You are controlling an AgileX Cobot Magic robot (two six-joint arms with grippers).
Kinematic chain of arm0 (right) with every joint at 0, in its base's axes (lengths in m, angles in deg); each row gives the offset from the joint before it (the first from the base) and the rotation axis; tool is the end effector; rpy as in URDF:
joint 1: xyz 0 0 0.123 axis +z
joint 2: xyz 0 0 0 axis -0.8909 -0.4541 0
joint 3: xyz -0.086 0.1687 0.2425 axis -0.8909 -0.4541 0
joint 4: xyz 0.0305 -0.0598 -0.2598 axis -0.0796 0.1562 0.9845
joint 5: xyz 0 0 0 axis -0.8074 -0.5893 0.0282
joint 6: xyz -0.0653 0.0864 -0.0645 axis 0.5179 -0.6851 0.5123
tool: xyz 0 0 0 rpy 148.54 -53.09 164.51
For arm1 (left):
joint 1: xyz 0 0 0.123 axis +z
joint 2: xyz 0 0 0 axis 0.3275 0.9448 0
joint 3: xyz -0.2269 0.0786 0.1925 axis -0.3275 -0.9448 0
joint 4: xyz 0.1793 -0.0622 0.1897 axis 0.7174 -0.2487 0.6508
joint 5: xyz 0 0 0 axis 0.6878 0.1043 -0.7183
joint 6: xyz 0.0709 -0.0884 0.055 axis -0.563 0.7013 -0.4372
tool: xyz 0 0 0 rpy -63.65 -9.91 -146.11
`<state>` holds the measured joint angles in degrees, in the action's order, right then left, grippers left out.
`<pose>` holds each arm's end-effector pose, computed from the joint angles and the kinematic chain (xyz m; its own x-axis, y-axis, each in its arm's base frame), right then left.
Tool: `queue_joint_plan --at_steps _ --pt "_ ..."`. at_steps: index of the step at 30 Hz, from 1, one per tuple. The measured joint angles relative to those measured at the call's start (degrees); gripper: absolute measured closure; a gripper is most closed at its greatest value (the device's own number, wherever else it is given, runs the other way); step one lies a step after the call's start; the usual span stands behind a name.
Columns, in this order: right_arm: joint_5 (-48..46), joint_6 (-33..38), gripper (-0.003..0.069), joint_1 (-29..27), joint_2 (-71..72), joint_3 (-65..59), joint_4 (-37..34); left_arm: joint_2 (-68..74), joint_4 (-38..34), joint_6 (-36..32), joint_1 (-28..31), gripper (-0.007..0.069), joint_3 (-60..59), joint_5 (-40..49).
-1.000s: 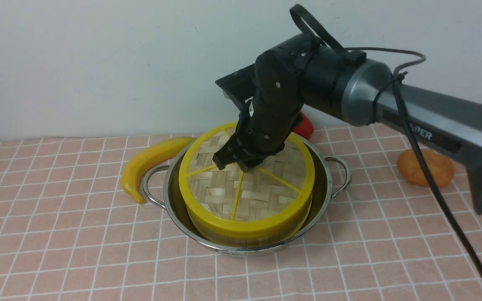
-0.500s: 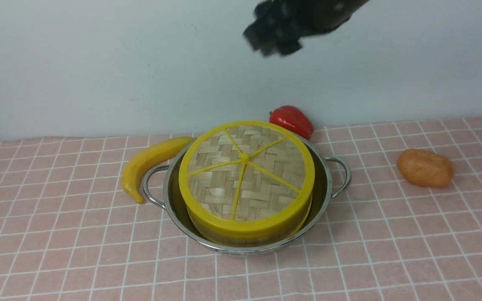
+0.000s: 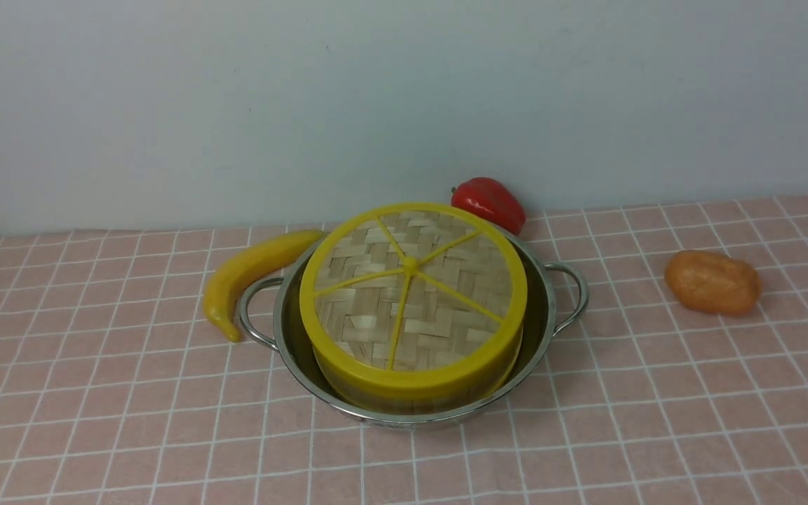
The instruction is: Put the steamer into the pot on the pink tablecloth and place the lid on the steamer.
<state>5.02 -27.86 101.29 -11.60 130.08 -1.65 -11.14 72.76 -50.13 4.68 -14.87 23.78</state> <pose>0.1448 0.0953 0.5279 -0.3473 -0.2469 -0.9047 -0.5235 0.8514 -0.0314 0.0483 -0.0095 0.4050 -0.2746 0.1262 -0.9532 0.2428 0.9683 0.0583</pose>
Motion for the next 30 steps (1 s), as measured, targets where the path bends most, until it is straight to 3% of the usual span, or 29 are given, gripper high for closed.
queue_joint_plan --at_steps 6,11,22,29,30 --pt "20.7 -1.3 0.0503 0.0 11.5 -26.9 -0.6 0.0 0.0 0.0 0.0 0.0382 0.0 0.0" --pt "30.8 -2.3 0.0501 0.0 13.6 -39.1 -2.8 0.0 0.0 -0.2 0.0 0.0382 0.0 0.0" --pt "33.7 -2.1 0.0472 -0.3 11.1 -51.0 -1.4 0.0 0.0 -0.2 0.0 0.0382 0.0 0.0" --pt "36.1 -1.3 0.0451 -11.2 19.8 -57.4 -1.1 0.0 0.0 -0.2 0.0 0.0382 0.0 0.0" --pt "37.9 -1.3 0.0444 -15.3 24.6 -60.7 -1.1 0.0 0.0 -0.2 0.0 0.0382 0.0 0.0"
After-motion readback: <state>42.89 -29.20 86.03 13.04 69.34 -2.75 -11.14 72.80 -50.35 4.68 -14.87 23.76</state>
